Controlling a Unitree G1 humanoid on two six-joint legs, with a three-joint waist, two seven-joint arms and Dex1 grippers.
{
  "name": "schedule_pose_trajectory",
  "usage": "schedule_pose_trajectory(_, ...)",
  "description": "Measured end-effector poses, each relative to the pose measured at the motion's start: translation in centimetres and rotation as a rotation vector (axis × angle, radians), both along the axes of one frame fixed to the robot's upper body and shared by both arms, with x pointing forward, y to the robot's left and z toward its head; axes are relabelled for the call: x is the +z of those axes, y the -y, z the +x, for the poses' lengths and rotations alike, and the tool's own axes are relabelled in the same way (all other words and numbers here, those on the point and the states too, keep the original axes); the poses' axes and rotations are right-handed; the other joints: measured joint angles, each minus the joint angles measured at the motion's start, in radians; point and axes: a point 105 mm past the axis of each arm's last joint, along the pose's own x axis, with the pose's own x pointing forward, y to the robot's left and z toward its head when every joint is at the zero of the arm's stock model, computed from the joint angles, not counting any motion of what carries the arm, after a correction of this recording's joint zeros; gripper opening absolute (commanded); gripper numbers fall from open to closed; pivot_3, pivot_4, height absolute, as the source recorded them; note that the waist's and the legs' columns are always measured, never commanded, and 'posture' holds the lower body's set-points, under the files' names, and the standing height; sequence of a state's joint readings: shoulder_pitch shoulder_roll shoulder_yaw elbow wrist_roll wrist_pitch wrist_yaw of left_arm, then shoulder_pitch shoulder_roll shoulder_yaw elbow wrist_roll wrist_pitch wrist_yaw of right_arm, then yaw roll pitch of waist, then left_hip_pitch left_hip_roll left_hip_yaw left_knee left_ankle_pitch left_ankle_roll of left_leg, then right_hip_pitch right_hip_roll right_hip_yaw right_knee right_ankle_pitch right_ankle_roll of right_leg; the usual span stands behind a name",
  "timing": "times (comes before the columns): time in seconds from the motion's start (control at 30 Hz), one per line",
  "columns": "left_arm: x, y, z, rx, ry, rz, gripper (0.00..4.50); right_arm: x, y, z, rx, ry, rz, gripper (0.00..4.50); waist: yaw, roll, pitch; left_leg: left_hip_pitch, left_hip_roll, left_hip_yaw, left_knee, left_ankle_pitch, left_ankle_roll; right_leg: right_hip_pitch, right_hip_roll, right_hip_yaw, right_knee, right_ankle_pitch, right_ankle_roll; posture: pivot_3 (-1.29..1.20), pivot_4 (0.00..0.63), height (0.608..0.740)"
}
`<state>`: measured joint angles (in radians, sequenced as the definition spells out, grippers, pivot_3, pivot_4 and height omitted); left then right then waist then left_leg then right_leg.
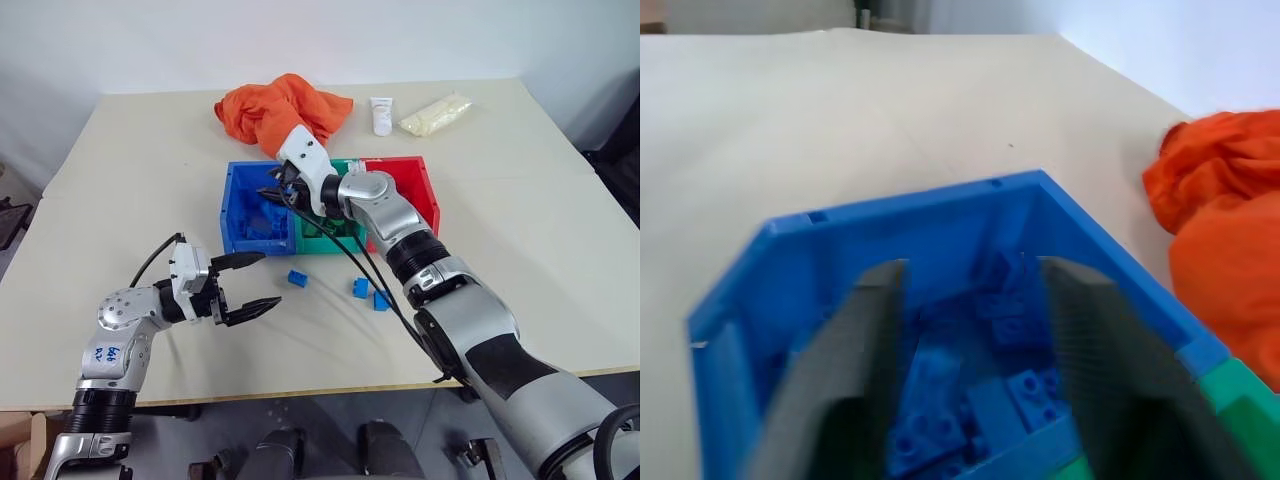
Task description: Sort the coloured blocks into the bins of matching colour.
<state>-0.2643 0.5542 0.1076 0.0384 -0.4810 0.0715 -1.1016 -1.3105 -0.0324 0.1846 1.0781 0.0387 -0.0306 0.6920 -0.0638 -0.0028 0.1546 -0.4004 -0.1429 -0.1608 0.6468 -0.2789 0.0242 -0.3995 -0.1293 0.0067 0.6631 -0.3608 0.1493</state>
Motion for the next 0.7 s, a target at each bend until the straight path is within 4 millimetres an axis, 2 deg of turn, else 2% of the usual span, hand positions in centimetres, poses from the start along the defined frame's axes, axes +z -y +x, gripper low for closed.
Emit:
schedule_pose_trajectory(0.13,0.0,0.0,0.1,0.006,0.004,0.000,4.50,1.3,0.7,0.0,0.017,0.045,0.036,3.25,-0.010,0.000,0.000,0.000,0.000,0.000,0.000,0.000,0.000,-0.001,0.000,0.000,0.001,0.000,0.000,0.00,0.150,0.740)
schedule_pose_trajectory(0.23,0.1,0.1,0.1,0.000,0.008,0.000,4.50,1.9,2.8,-0.9,0.097,0.106,0.027,3.25,-0.011,0.000,0.000,0.000,0.000,-0.002,0.000,0.000,0.000,0.000,-0.001,0.001,0.001,0.000,0.000,0.00,0.150,0.740)
schedule_pose_trajectory(0.3,0.0,0.2,0.1,-0.011,0.009,0.001,4.50,1.2,5.5,-2.2,0.149,0.111,0.007,3.25,-0.005,0.000,0.000,0.000,0.000,-0.004,0.001,0.000,0.000,0.002,-0.002,0.001,0.000,0.000,0.000,0.00,0.150,0.740)
schedule_pose_trajectory(0.43,-0.2,0.1,0.2,-0.018,0.008,0.005,4.50,-2.2,11.4,-5.5,0.194,0.008,-0.102,3.25,0.010,0.000,0.000,-0.002,-0.001,-0.004,0.001,-0.001,0.000,0.001,-0.003,0.001,-0.001,0.000,0.000,0.00,0.150,0.740)
schedule_pose_trajectory(0.53,-0.5,0.0,0.4,-0.024,-0.004,0.008,4.50,-2.6,13.6,-7.9,0.218,-0.041,-0.160,3.25,0.007,0.000,0.000,-0.002,0.001,0.001,0.001,-0.001,0.000,0.000,-0.003,0.000,-0.003,0.000,0.000,0.00,0.150,0.740)
schedule_pose_trajectory(0.6,-0.4,0.1,0.5,-0.037,0.003,0.014,4.50,-3.0,16.1,-9.6,0.205,-0.081,-0.202,3.25,0.017,0.000,0.000,-0.001,0.001,0.000,0.002,-0.001,-0.001,-0.001,-0.003,0.000,-0.004,-0.001,-0.001,0.00,0.150,0.740)
schedule_pose_trajectory(0.7,-1.0,-0.3,0.6,-0.032,-0.018,0.013,4.50,-4.9,21.2,-11.9,0.106,-0.196,-0.293,3.25,0.039,0.000,0.000,-0.002,0.000,0.003,0.003,-0.001,0.000,-0.001,-0.003,0.001,-0.006,-0.001,-0.001,0.00,0.150,0.740)
